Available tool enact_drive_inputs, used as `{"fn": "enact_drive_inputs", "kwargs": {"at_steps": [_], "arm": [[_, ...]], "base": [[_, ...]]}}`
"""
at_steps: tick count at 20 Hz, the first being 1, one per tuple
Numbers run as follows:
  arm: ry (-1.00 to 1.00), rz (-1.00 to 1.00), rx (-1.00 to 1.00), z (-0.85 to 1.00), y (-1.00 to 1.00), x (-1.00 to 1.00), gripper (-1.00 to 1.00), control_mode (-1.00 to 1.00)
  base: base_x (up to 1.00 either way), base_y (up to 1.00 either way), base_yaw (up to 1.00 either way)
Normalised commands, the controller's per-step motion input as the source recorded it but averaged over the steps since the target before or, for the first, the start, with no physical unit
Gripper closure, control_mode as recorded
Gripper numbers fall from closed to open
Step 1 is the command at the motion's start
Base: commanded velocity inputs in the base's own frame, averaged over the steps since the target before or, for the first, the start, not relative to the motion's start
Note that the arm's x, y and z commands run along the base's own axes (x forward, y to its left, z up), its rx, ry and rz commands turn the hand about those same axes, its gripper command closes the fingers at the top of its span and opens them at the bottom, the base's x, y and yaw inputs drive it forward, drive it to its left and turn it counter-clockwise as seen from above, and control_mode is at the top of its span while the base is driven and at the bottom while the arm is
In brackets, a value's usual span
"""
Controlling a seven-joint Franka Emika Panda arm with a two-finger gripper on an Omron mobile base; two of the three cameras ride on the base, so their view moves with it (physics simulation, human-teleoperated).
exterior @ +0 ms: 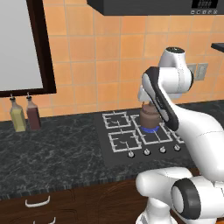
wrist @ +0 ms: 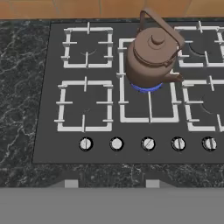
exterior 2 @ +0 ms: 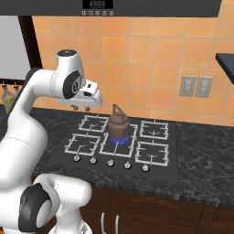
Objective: Turn off the center burner of the stove.
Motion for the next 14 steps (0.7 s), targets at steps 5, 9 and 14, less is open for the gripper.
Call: {"fn": "enact_drive_inputs", "kwargs": {"at_steps": [5, 9, 14], "arm": [[0.21, -0.07, 0.05, -0.5, -0.56, -0.01, -1.0, -1.0], [0.2, -0.21, 0.07, -1.0, -1.0, -0.02, -1.0, -1.0], [0.08, -0.19, 0.05, -1.0, -0.75, 0.0, -1.0, -1.0]], "base": [[0.0, 0.0, 0.0], [0.0, 0.0, 0.0], [0.0, 0.0, 0.0]]}}
